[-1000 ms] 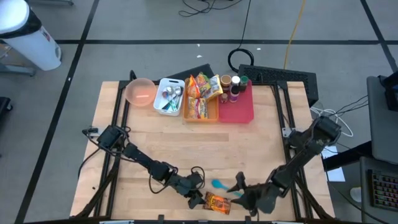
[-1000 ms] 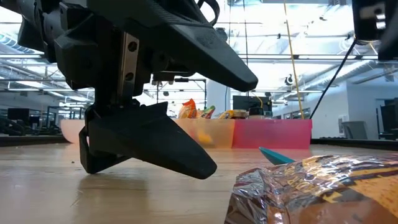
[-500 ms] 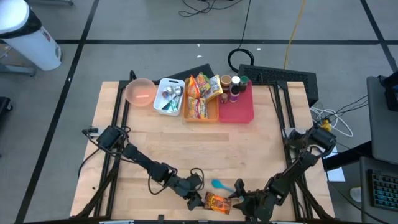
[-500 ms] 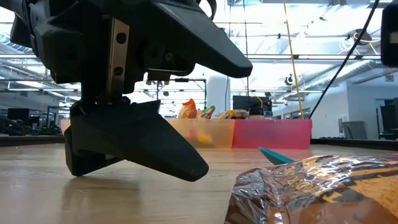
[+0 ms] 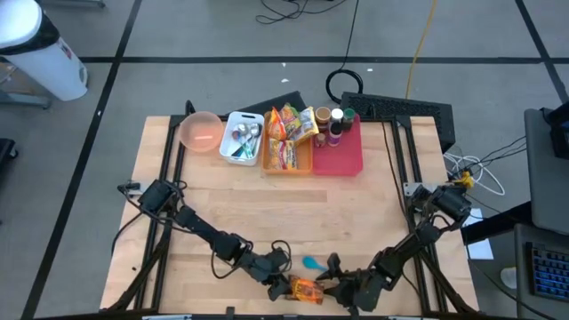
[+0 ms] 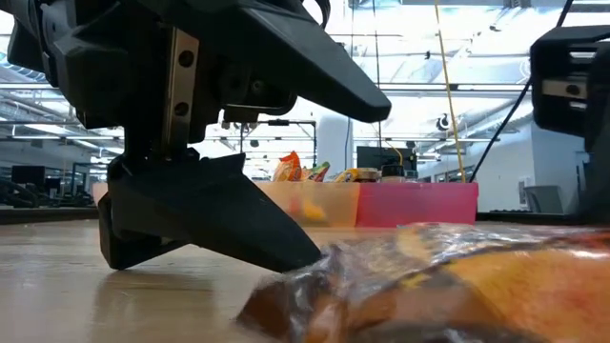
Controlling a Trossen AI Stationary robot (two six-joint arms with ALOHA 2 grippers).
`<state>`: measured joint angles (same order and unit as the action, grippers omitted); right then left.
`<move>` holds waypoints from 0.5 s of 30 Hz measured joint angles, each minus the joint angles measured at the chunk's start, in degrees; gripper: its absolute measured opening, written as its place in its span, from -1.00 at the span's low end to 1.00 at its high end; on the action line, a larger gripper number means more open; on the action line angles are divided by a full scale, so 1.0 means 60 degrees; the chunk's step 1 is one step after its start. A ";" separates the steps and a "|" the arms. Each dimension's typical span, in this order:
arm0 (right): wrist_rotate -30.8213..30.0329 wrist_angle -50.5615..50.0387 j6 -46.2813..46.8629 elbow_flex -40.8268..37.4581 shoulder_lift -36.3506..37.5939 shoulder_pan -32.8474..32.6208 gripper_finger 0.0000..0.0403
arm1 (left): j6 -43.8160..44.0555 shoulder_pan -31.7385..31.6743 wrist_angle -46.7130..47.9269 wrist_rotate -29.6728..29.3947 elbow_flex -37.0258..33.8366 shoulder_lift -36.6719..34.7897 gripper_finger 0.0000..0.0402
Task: Pick & Place Food Item
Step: Put the orange seasoning pack into the red bin
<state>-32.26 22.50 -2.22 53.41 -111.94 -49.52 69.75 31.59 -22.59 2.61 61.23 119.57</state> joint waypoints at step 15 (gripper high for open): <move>-0.0374 -0.0004 0.0245 0.0000 -0.0004 0.0005 0.04 | 0.0337 0.0135 0.0976 -0.0370 0.0016 -0.0007 0.21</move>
<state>-34.50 22.48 -0.75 53.41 -111.96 -49.50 71.77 32.40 -16.74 0.39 61.33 119.52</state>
